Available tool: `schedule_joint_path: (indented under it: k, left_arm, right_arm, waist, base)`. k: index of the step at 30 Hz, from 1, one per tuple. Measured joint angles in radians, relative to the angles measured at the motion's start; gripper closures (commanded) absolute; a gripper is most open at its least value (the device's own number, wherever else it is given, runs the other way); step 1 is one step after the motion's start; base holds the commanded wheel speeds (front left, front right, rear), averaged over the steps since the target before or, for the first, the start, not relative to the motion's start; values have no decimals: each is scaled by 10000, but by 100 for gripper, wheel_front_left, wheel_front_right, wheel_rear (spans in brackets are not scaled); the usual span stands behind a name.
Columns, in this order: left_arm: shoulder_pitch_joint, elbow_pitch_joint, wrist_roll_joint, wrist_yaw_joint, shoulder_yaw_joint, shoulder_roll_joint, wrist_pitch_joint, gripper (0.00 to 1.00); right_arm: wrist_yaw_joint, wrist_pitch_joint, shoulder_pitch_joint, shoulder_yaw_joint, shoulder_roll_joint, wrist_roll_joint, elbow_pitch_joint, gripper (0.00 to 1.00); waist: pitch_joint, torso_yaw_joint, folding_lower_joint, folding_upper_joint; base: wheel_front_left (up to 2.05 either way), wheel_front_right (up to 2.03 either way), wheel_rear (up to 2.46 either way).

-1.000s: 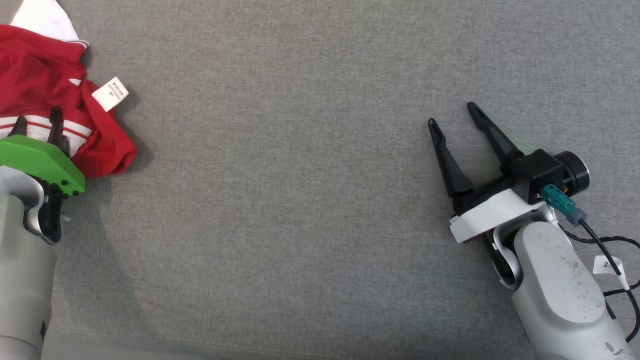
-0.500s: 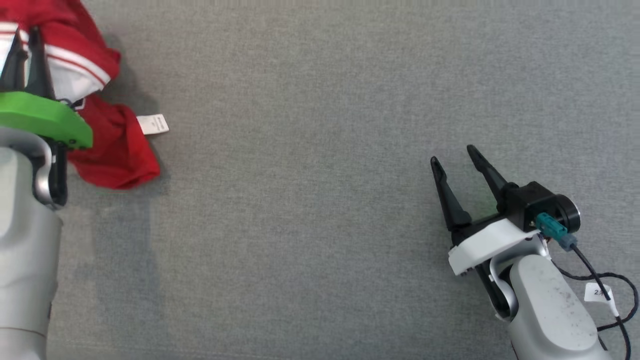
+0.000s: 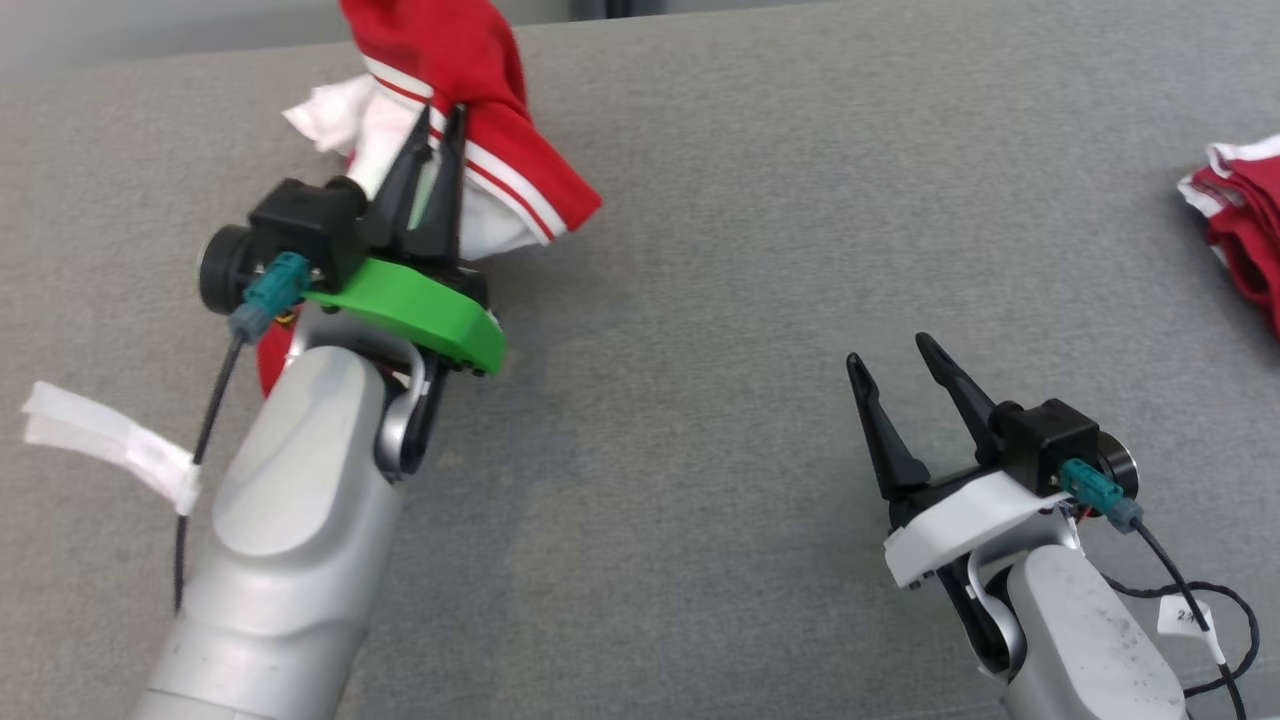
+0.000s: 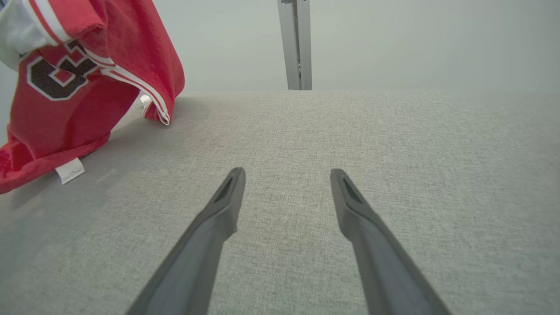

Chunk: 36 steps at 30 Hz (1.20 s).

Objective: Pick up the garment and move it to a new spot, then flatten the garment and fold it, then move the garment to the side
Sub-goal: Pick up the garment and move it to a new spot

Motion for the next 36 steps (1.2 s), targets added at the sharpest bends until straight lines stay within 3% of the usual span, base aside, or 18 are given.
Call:
schedule_joint_path:
  k: [9, 10, 11, 12, 13, 18, 29, 36]
  left_arm:
    - [-1, 732, -196, -44, -1542, -683, 0, 100]
    - [36, 754, -261, -48, -1676, -715, 0, 85]
    - [99, 794, -276, -48, -1737, -727, 0, 56]
    - [218, 848, -280, -48, -1772, -736, 0, 10]
    - [372, 895, -301, -48, -1739, -746, 0, 0]
    - [999, 817, -142, 203, -1187, -754, -15, 0]
    - [3513, -270, 876, 669, 1333, -652, -15, 0]
    - [5198, -1060, 1519, 612, 2688, -675, -15, 0]
  right_arm:
    - [0, 0, 106, 94, 2, 276, 17, 0]
    - [0, 0, 113, 58, -4, 293, 21, 0]
    - [0, 0, 118, 40, -2, 295, 19, 0]
    - [0, 0, 131, 17, -2, 307, 19, 0]
    - [0, 0, 160, -10, 0, 307, 21, 0]
    - [0, 2, 311, -142, -2, 334, 40, 0]
    - [0, 2, 787, -309, 6, 318, 197, 0]
    - [0, 0, 1207, -362, 15, 297, 370, 0]
  waist:
    - [-168, -1562, 0, 0]
    - [-180, -1712, 0, 0]
    - [-190, -1818, 0, 0]
    - [-203, -1934, 0, 0]
    - [-219, -2031, 0, 0]
    - [-358, -2076, 0, -1]
    - [-1012, -1307, 0, -1]
    - [-1597, -790, 0, -1]
  base:
    - [0, 0, 0]
    - [0, 0, 0]
    - [0, 0, 0]
    - [0, 0, 0]
    - [0, 0, 0]
    - [0, 0, 0]
    - [0, 0, 0]
    - [0, 0, 0]
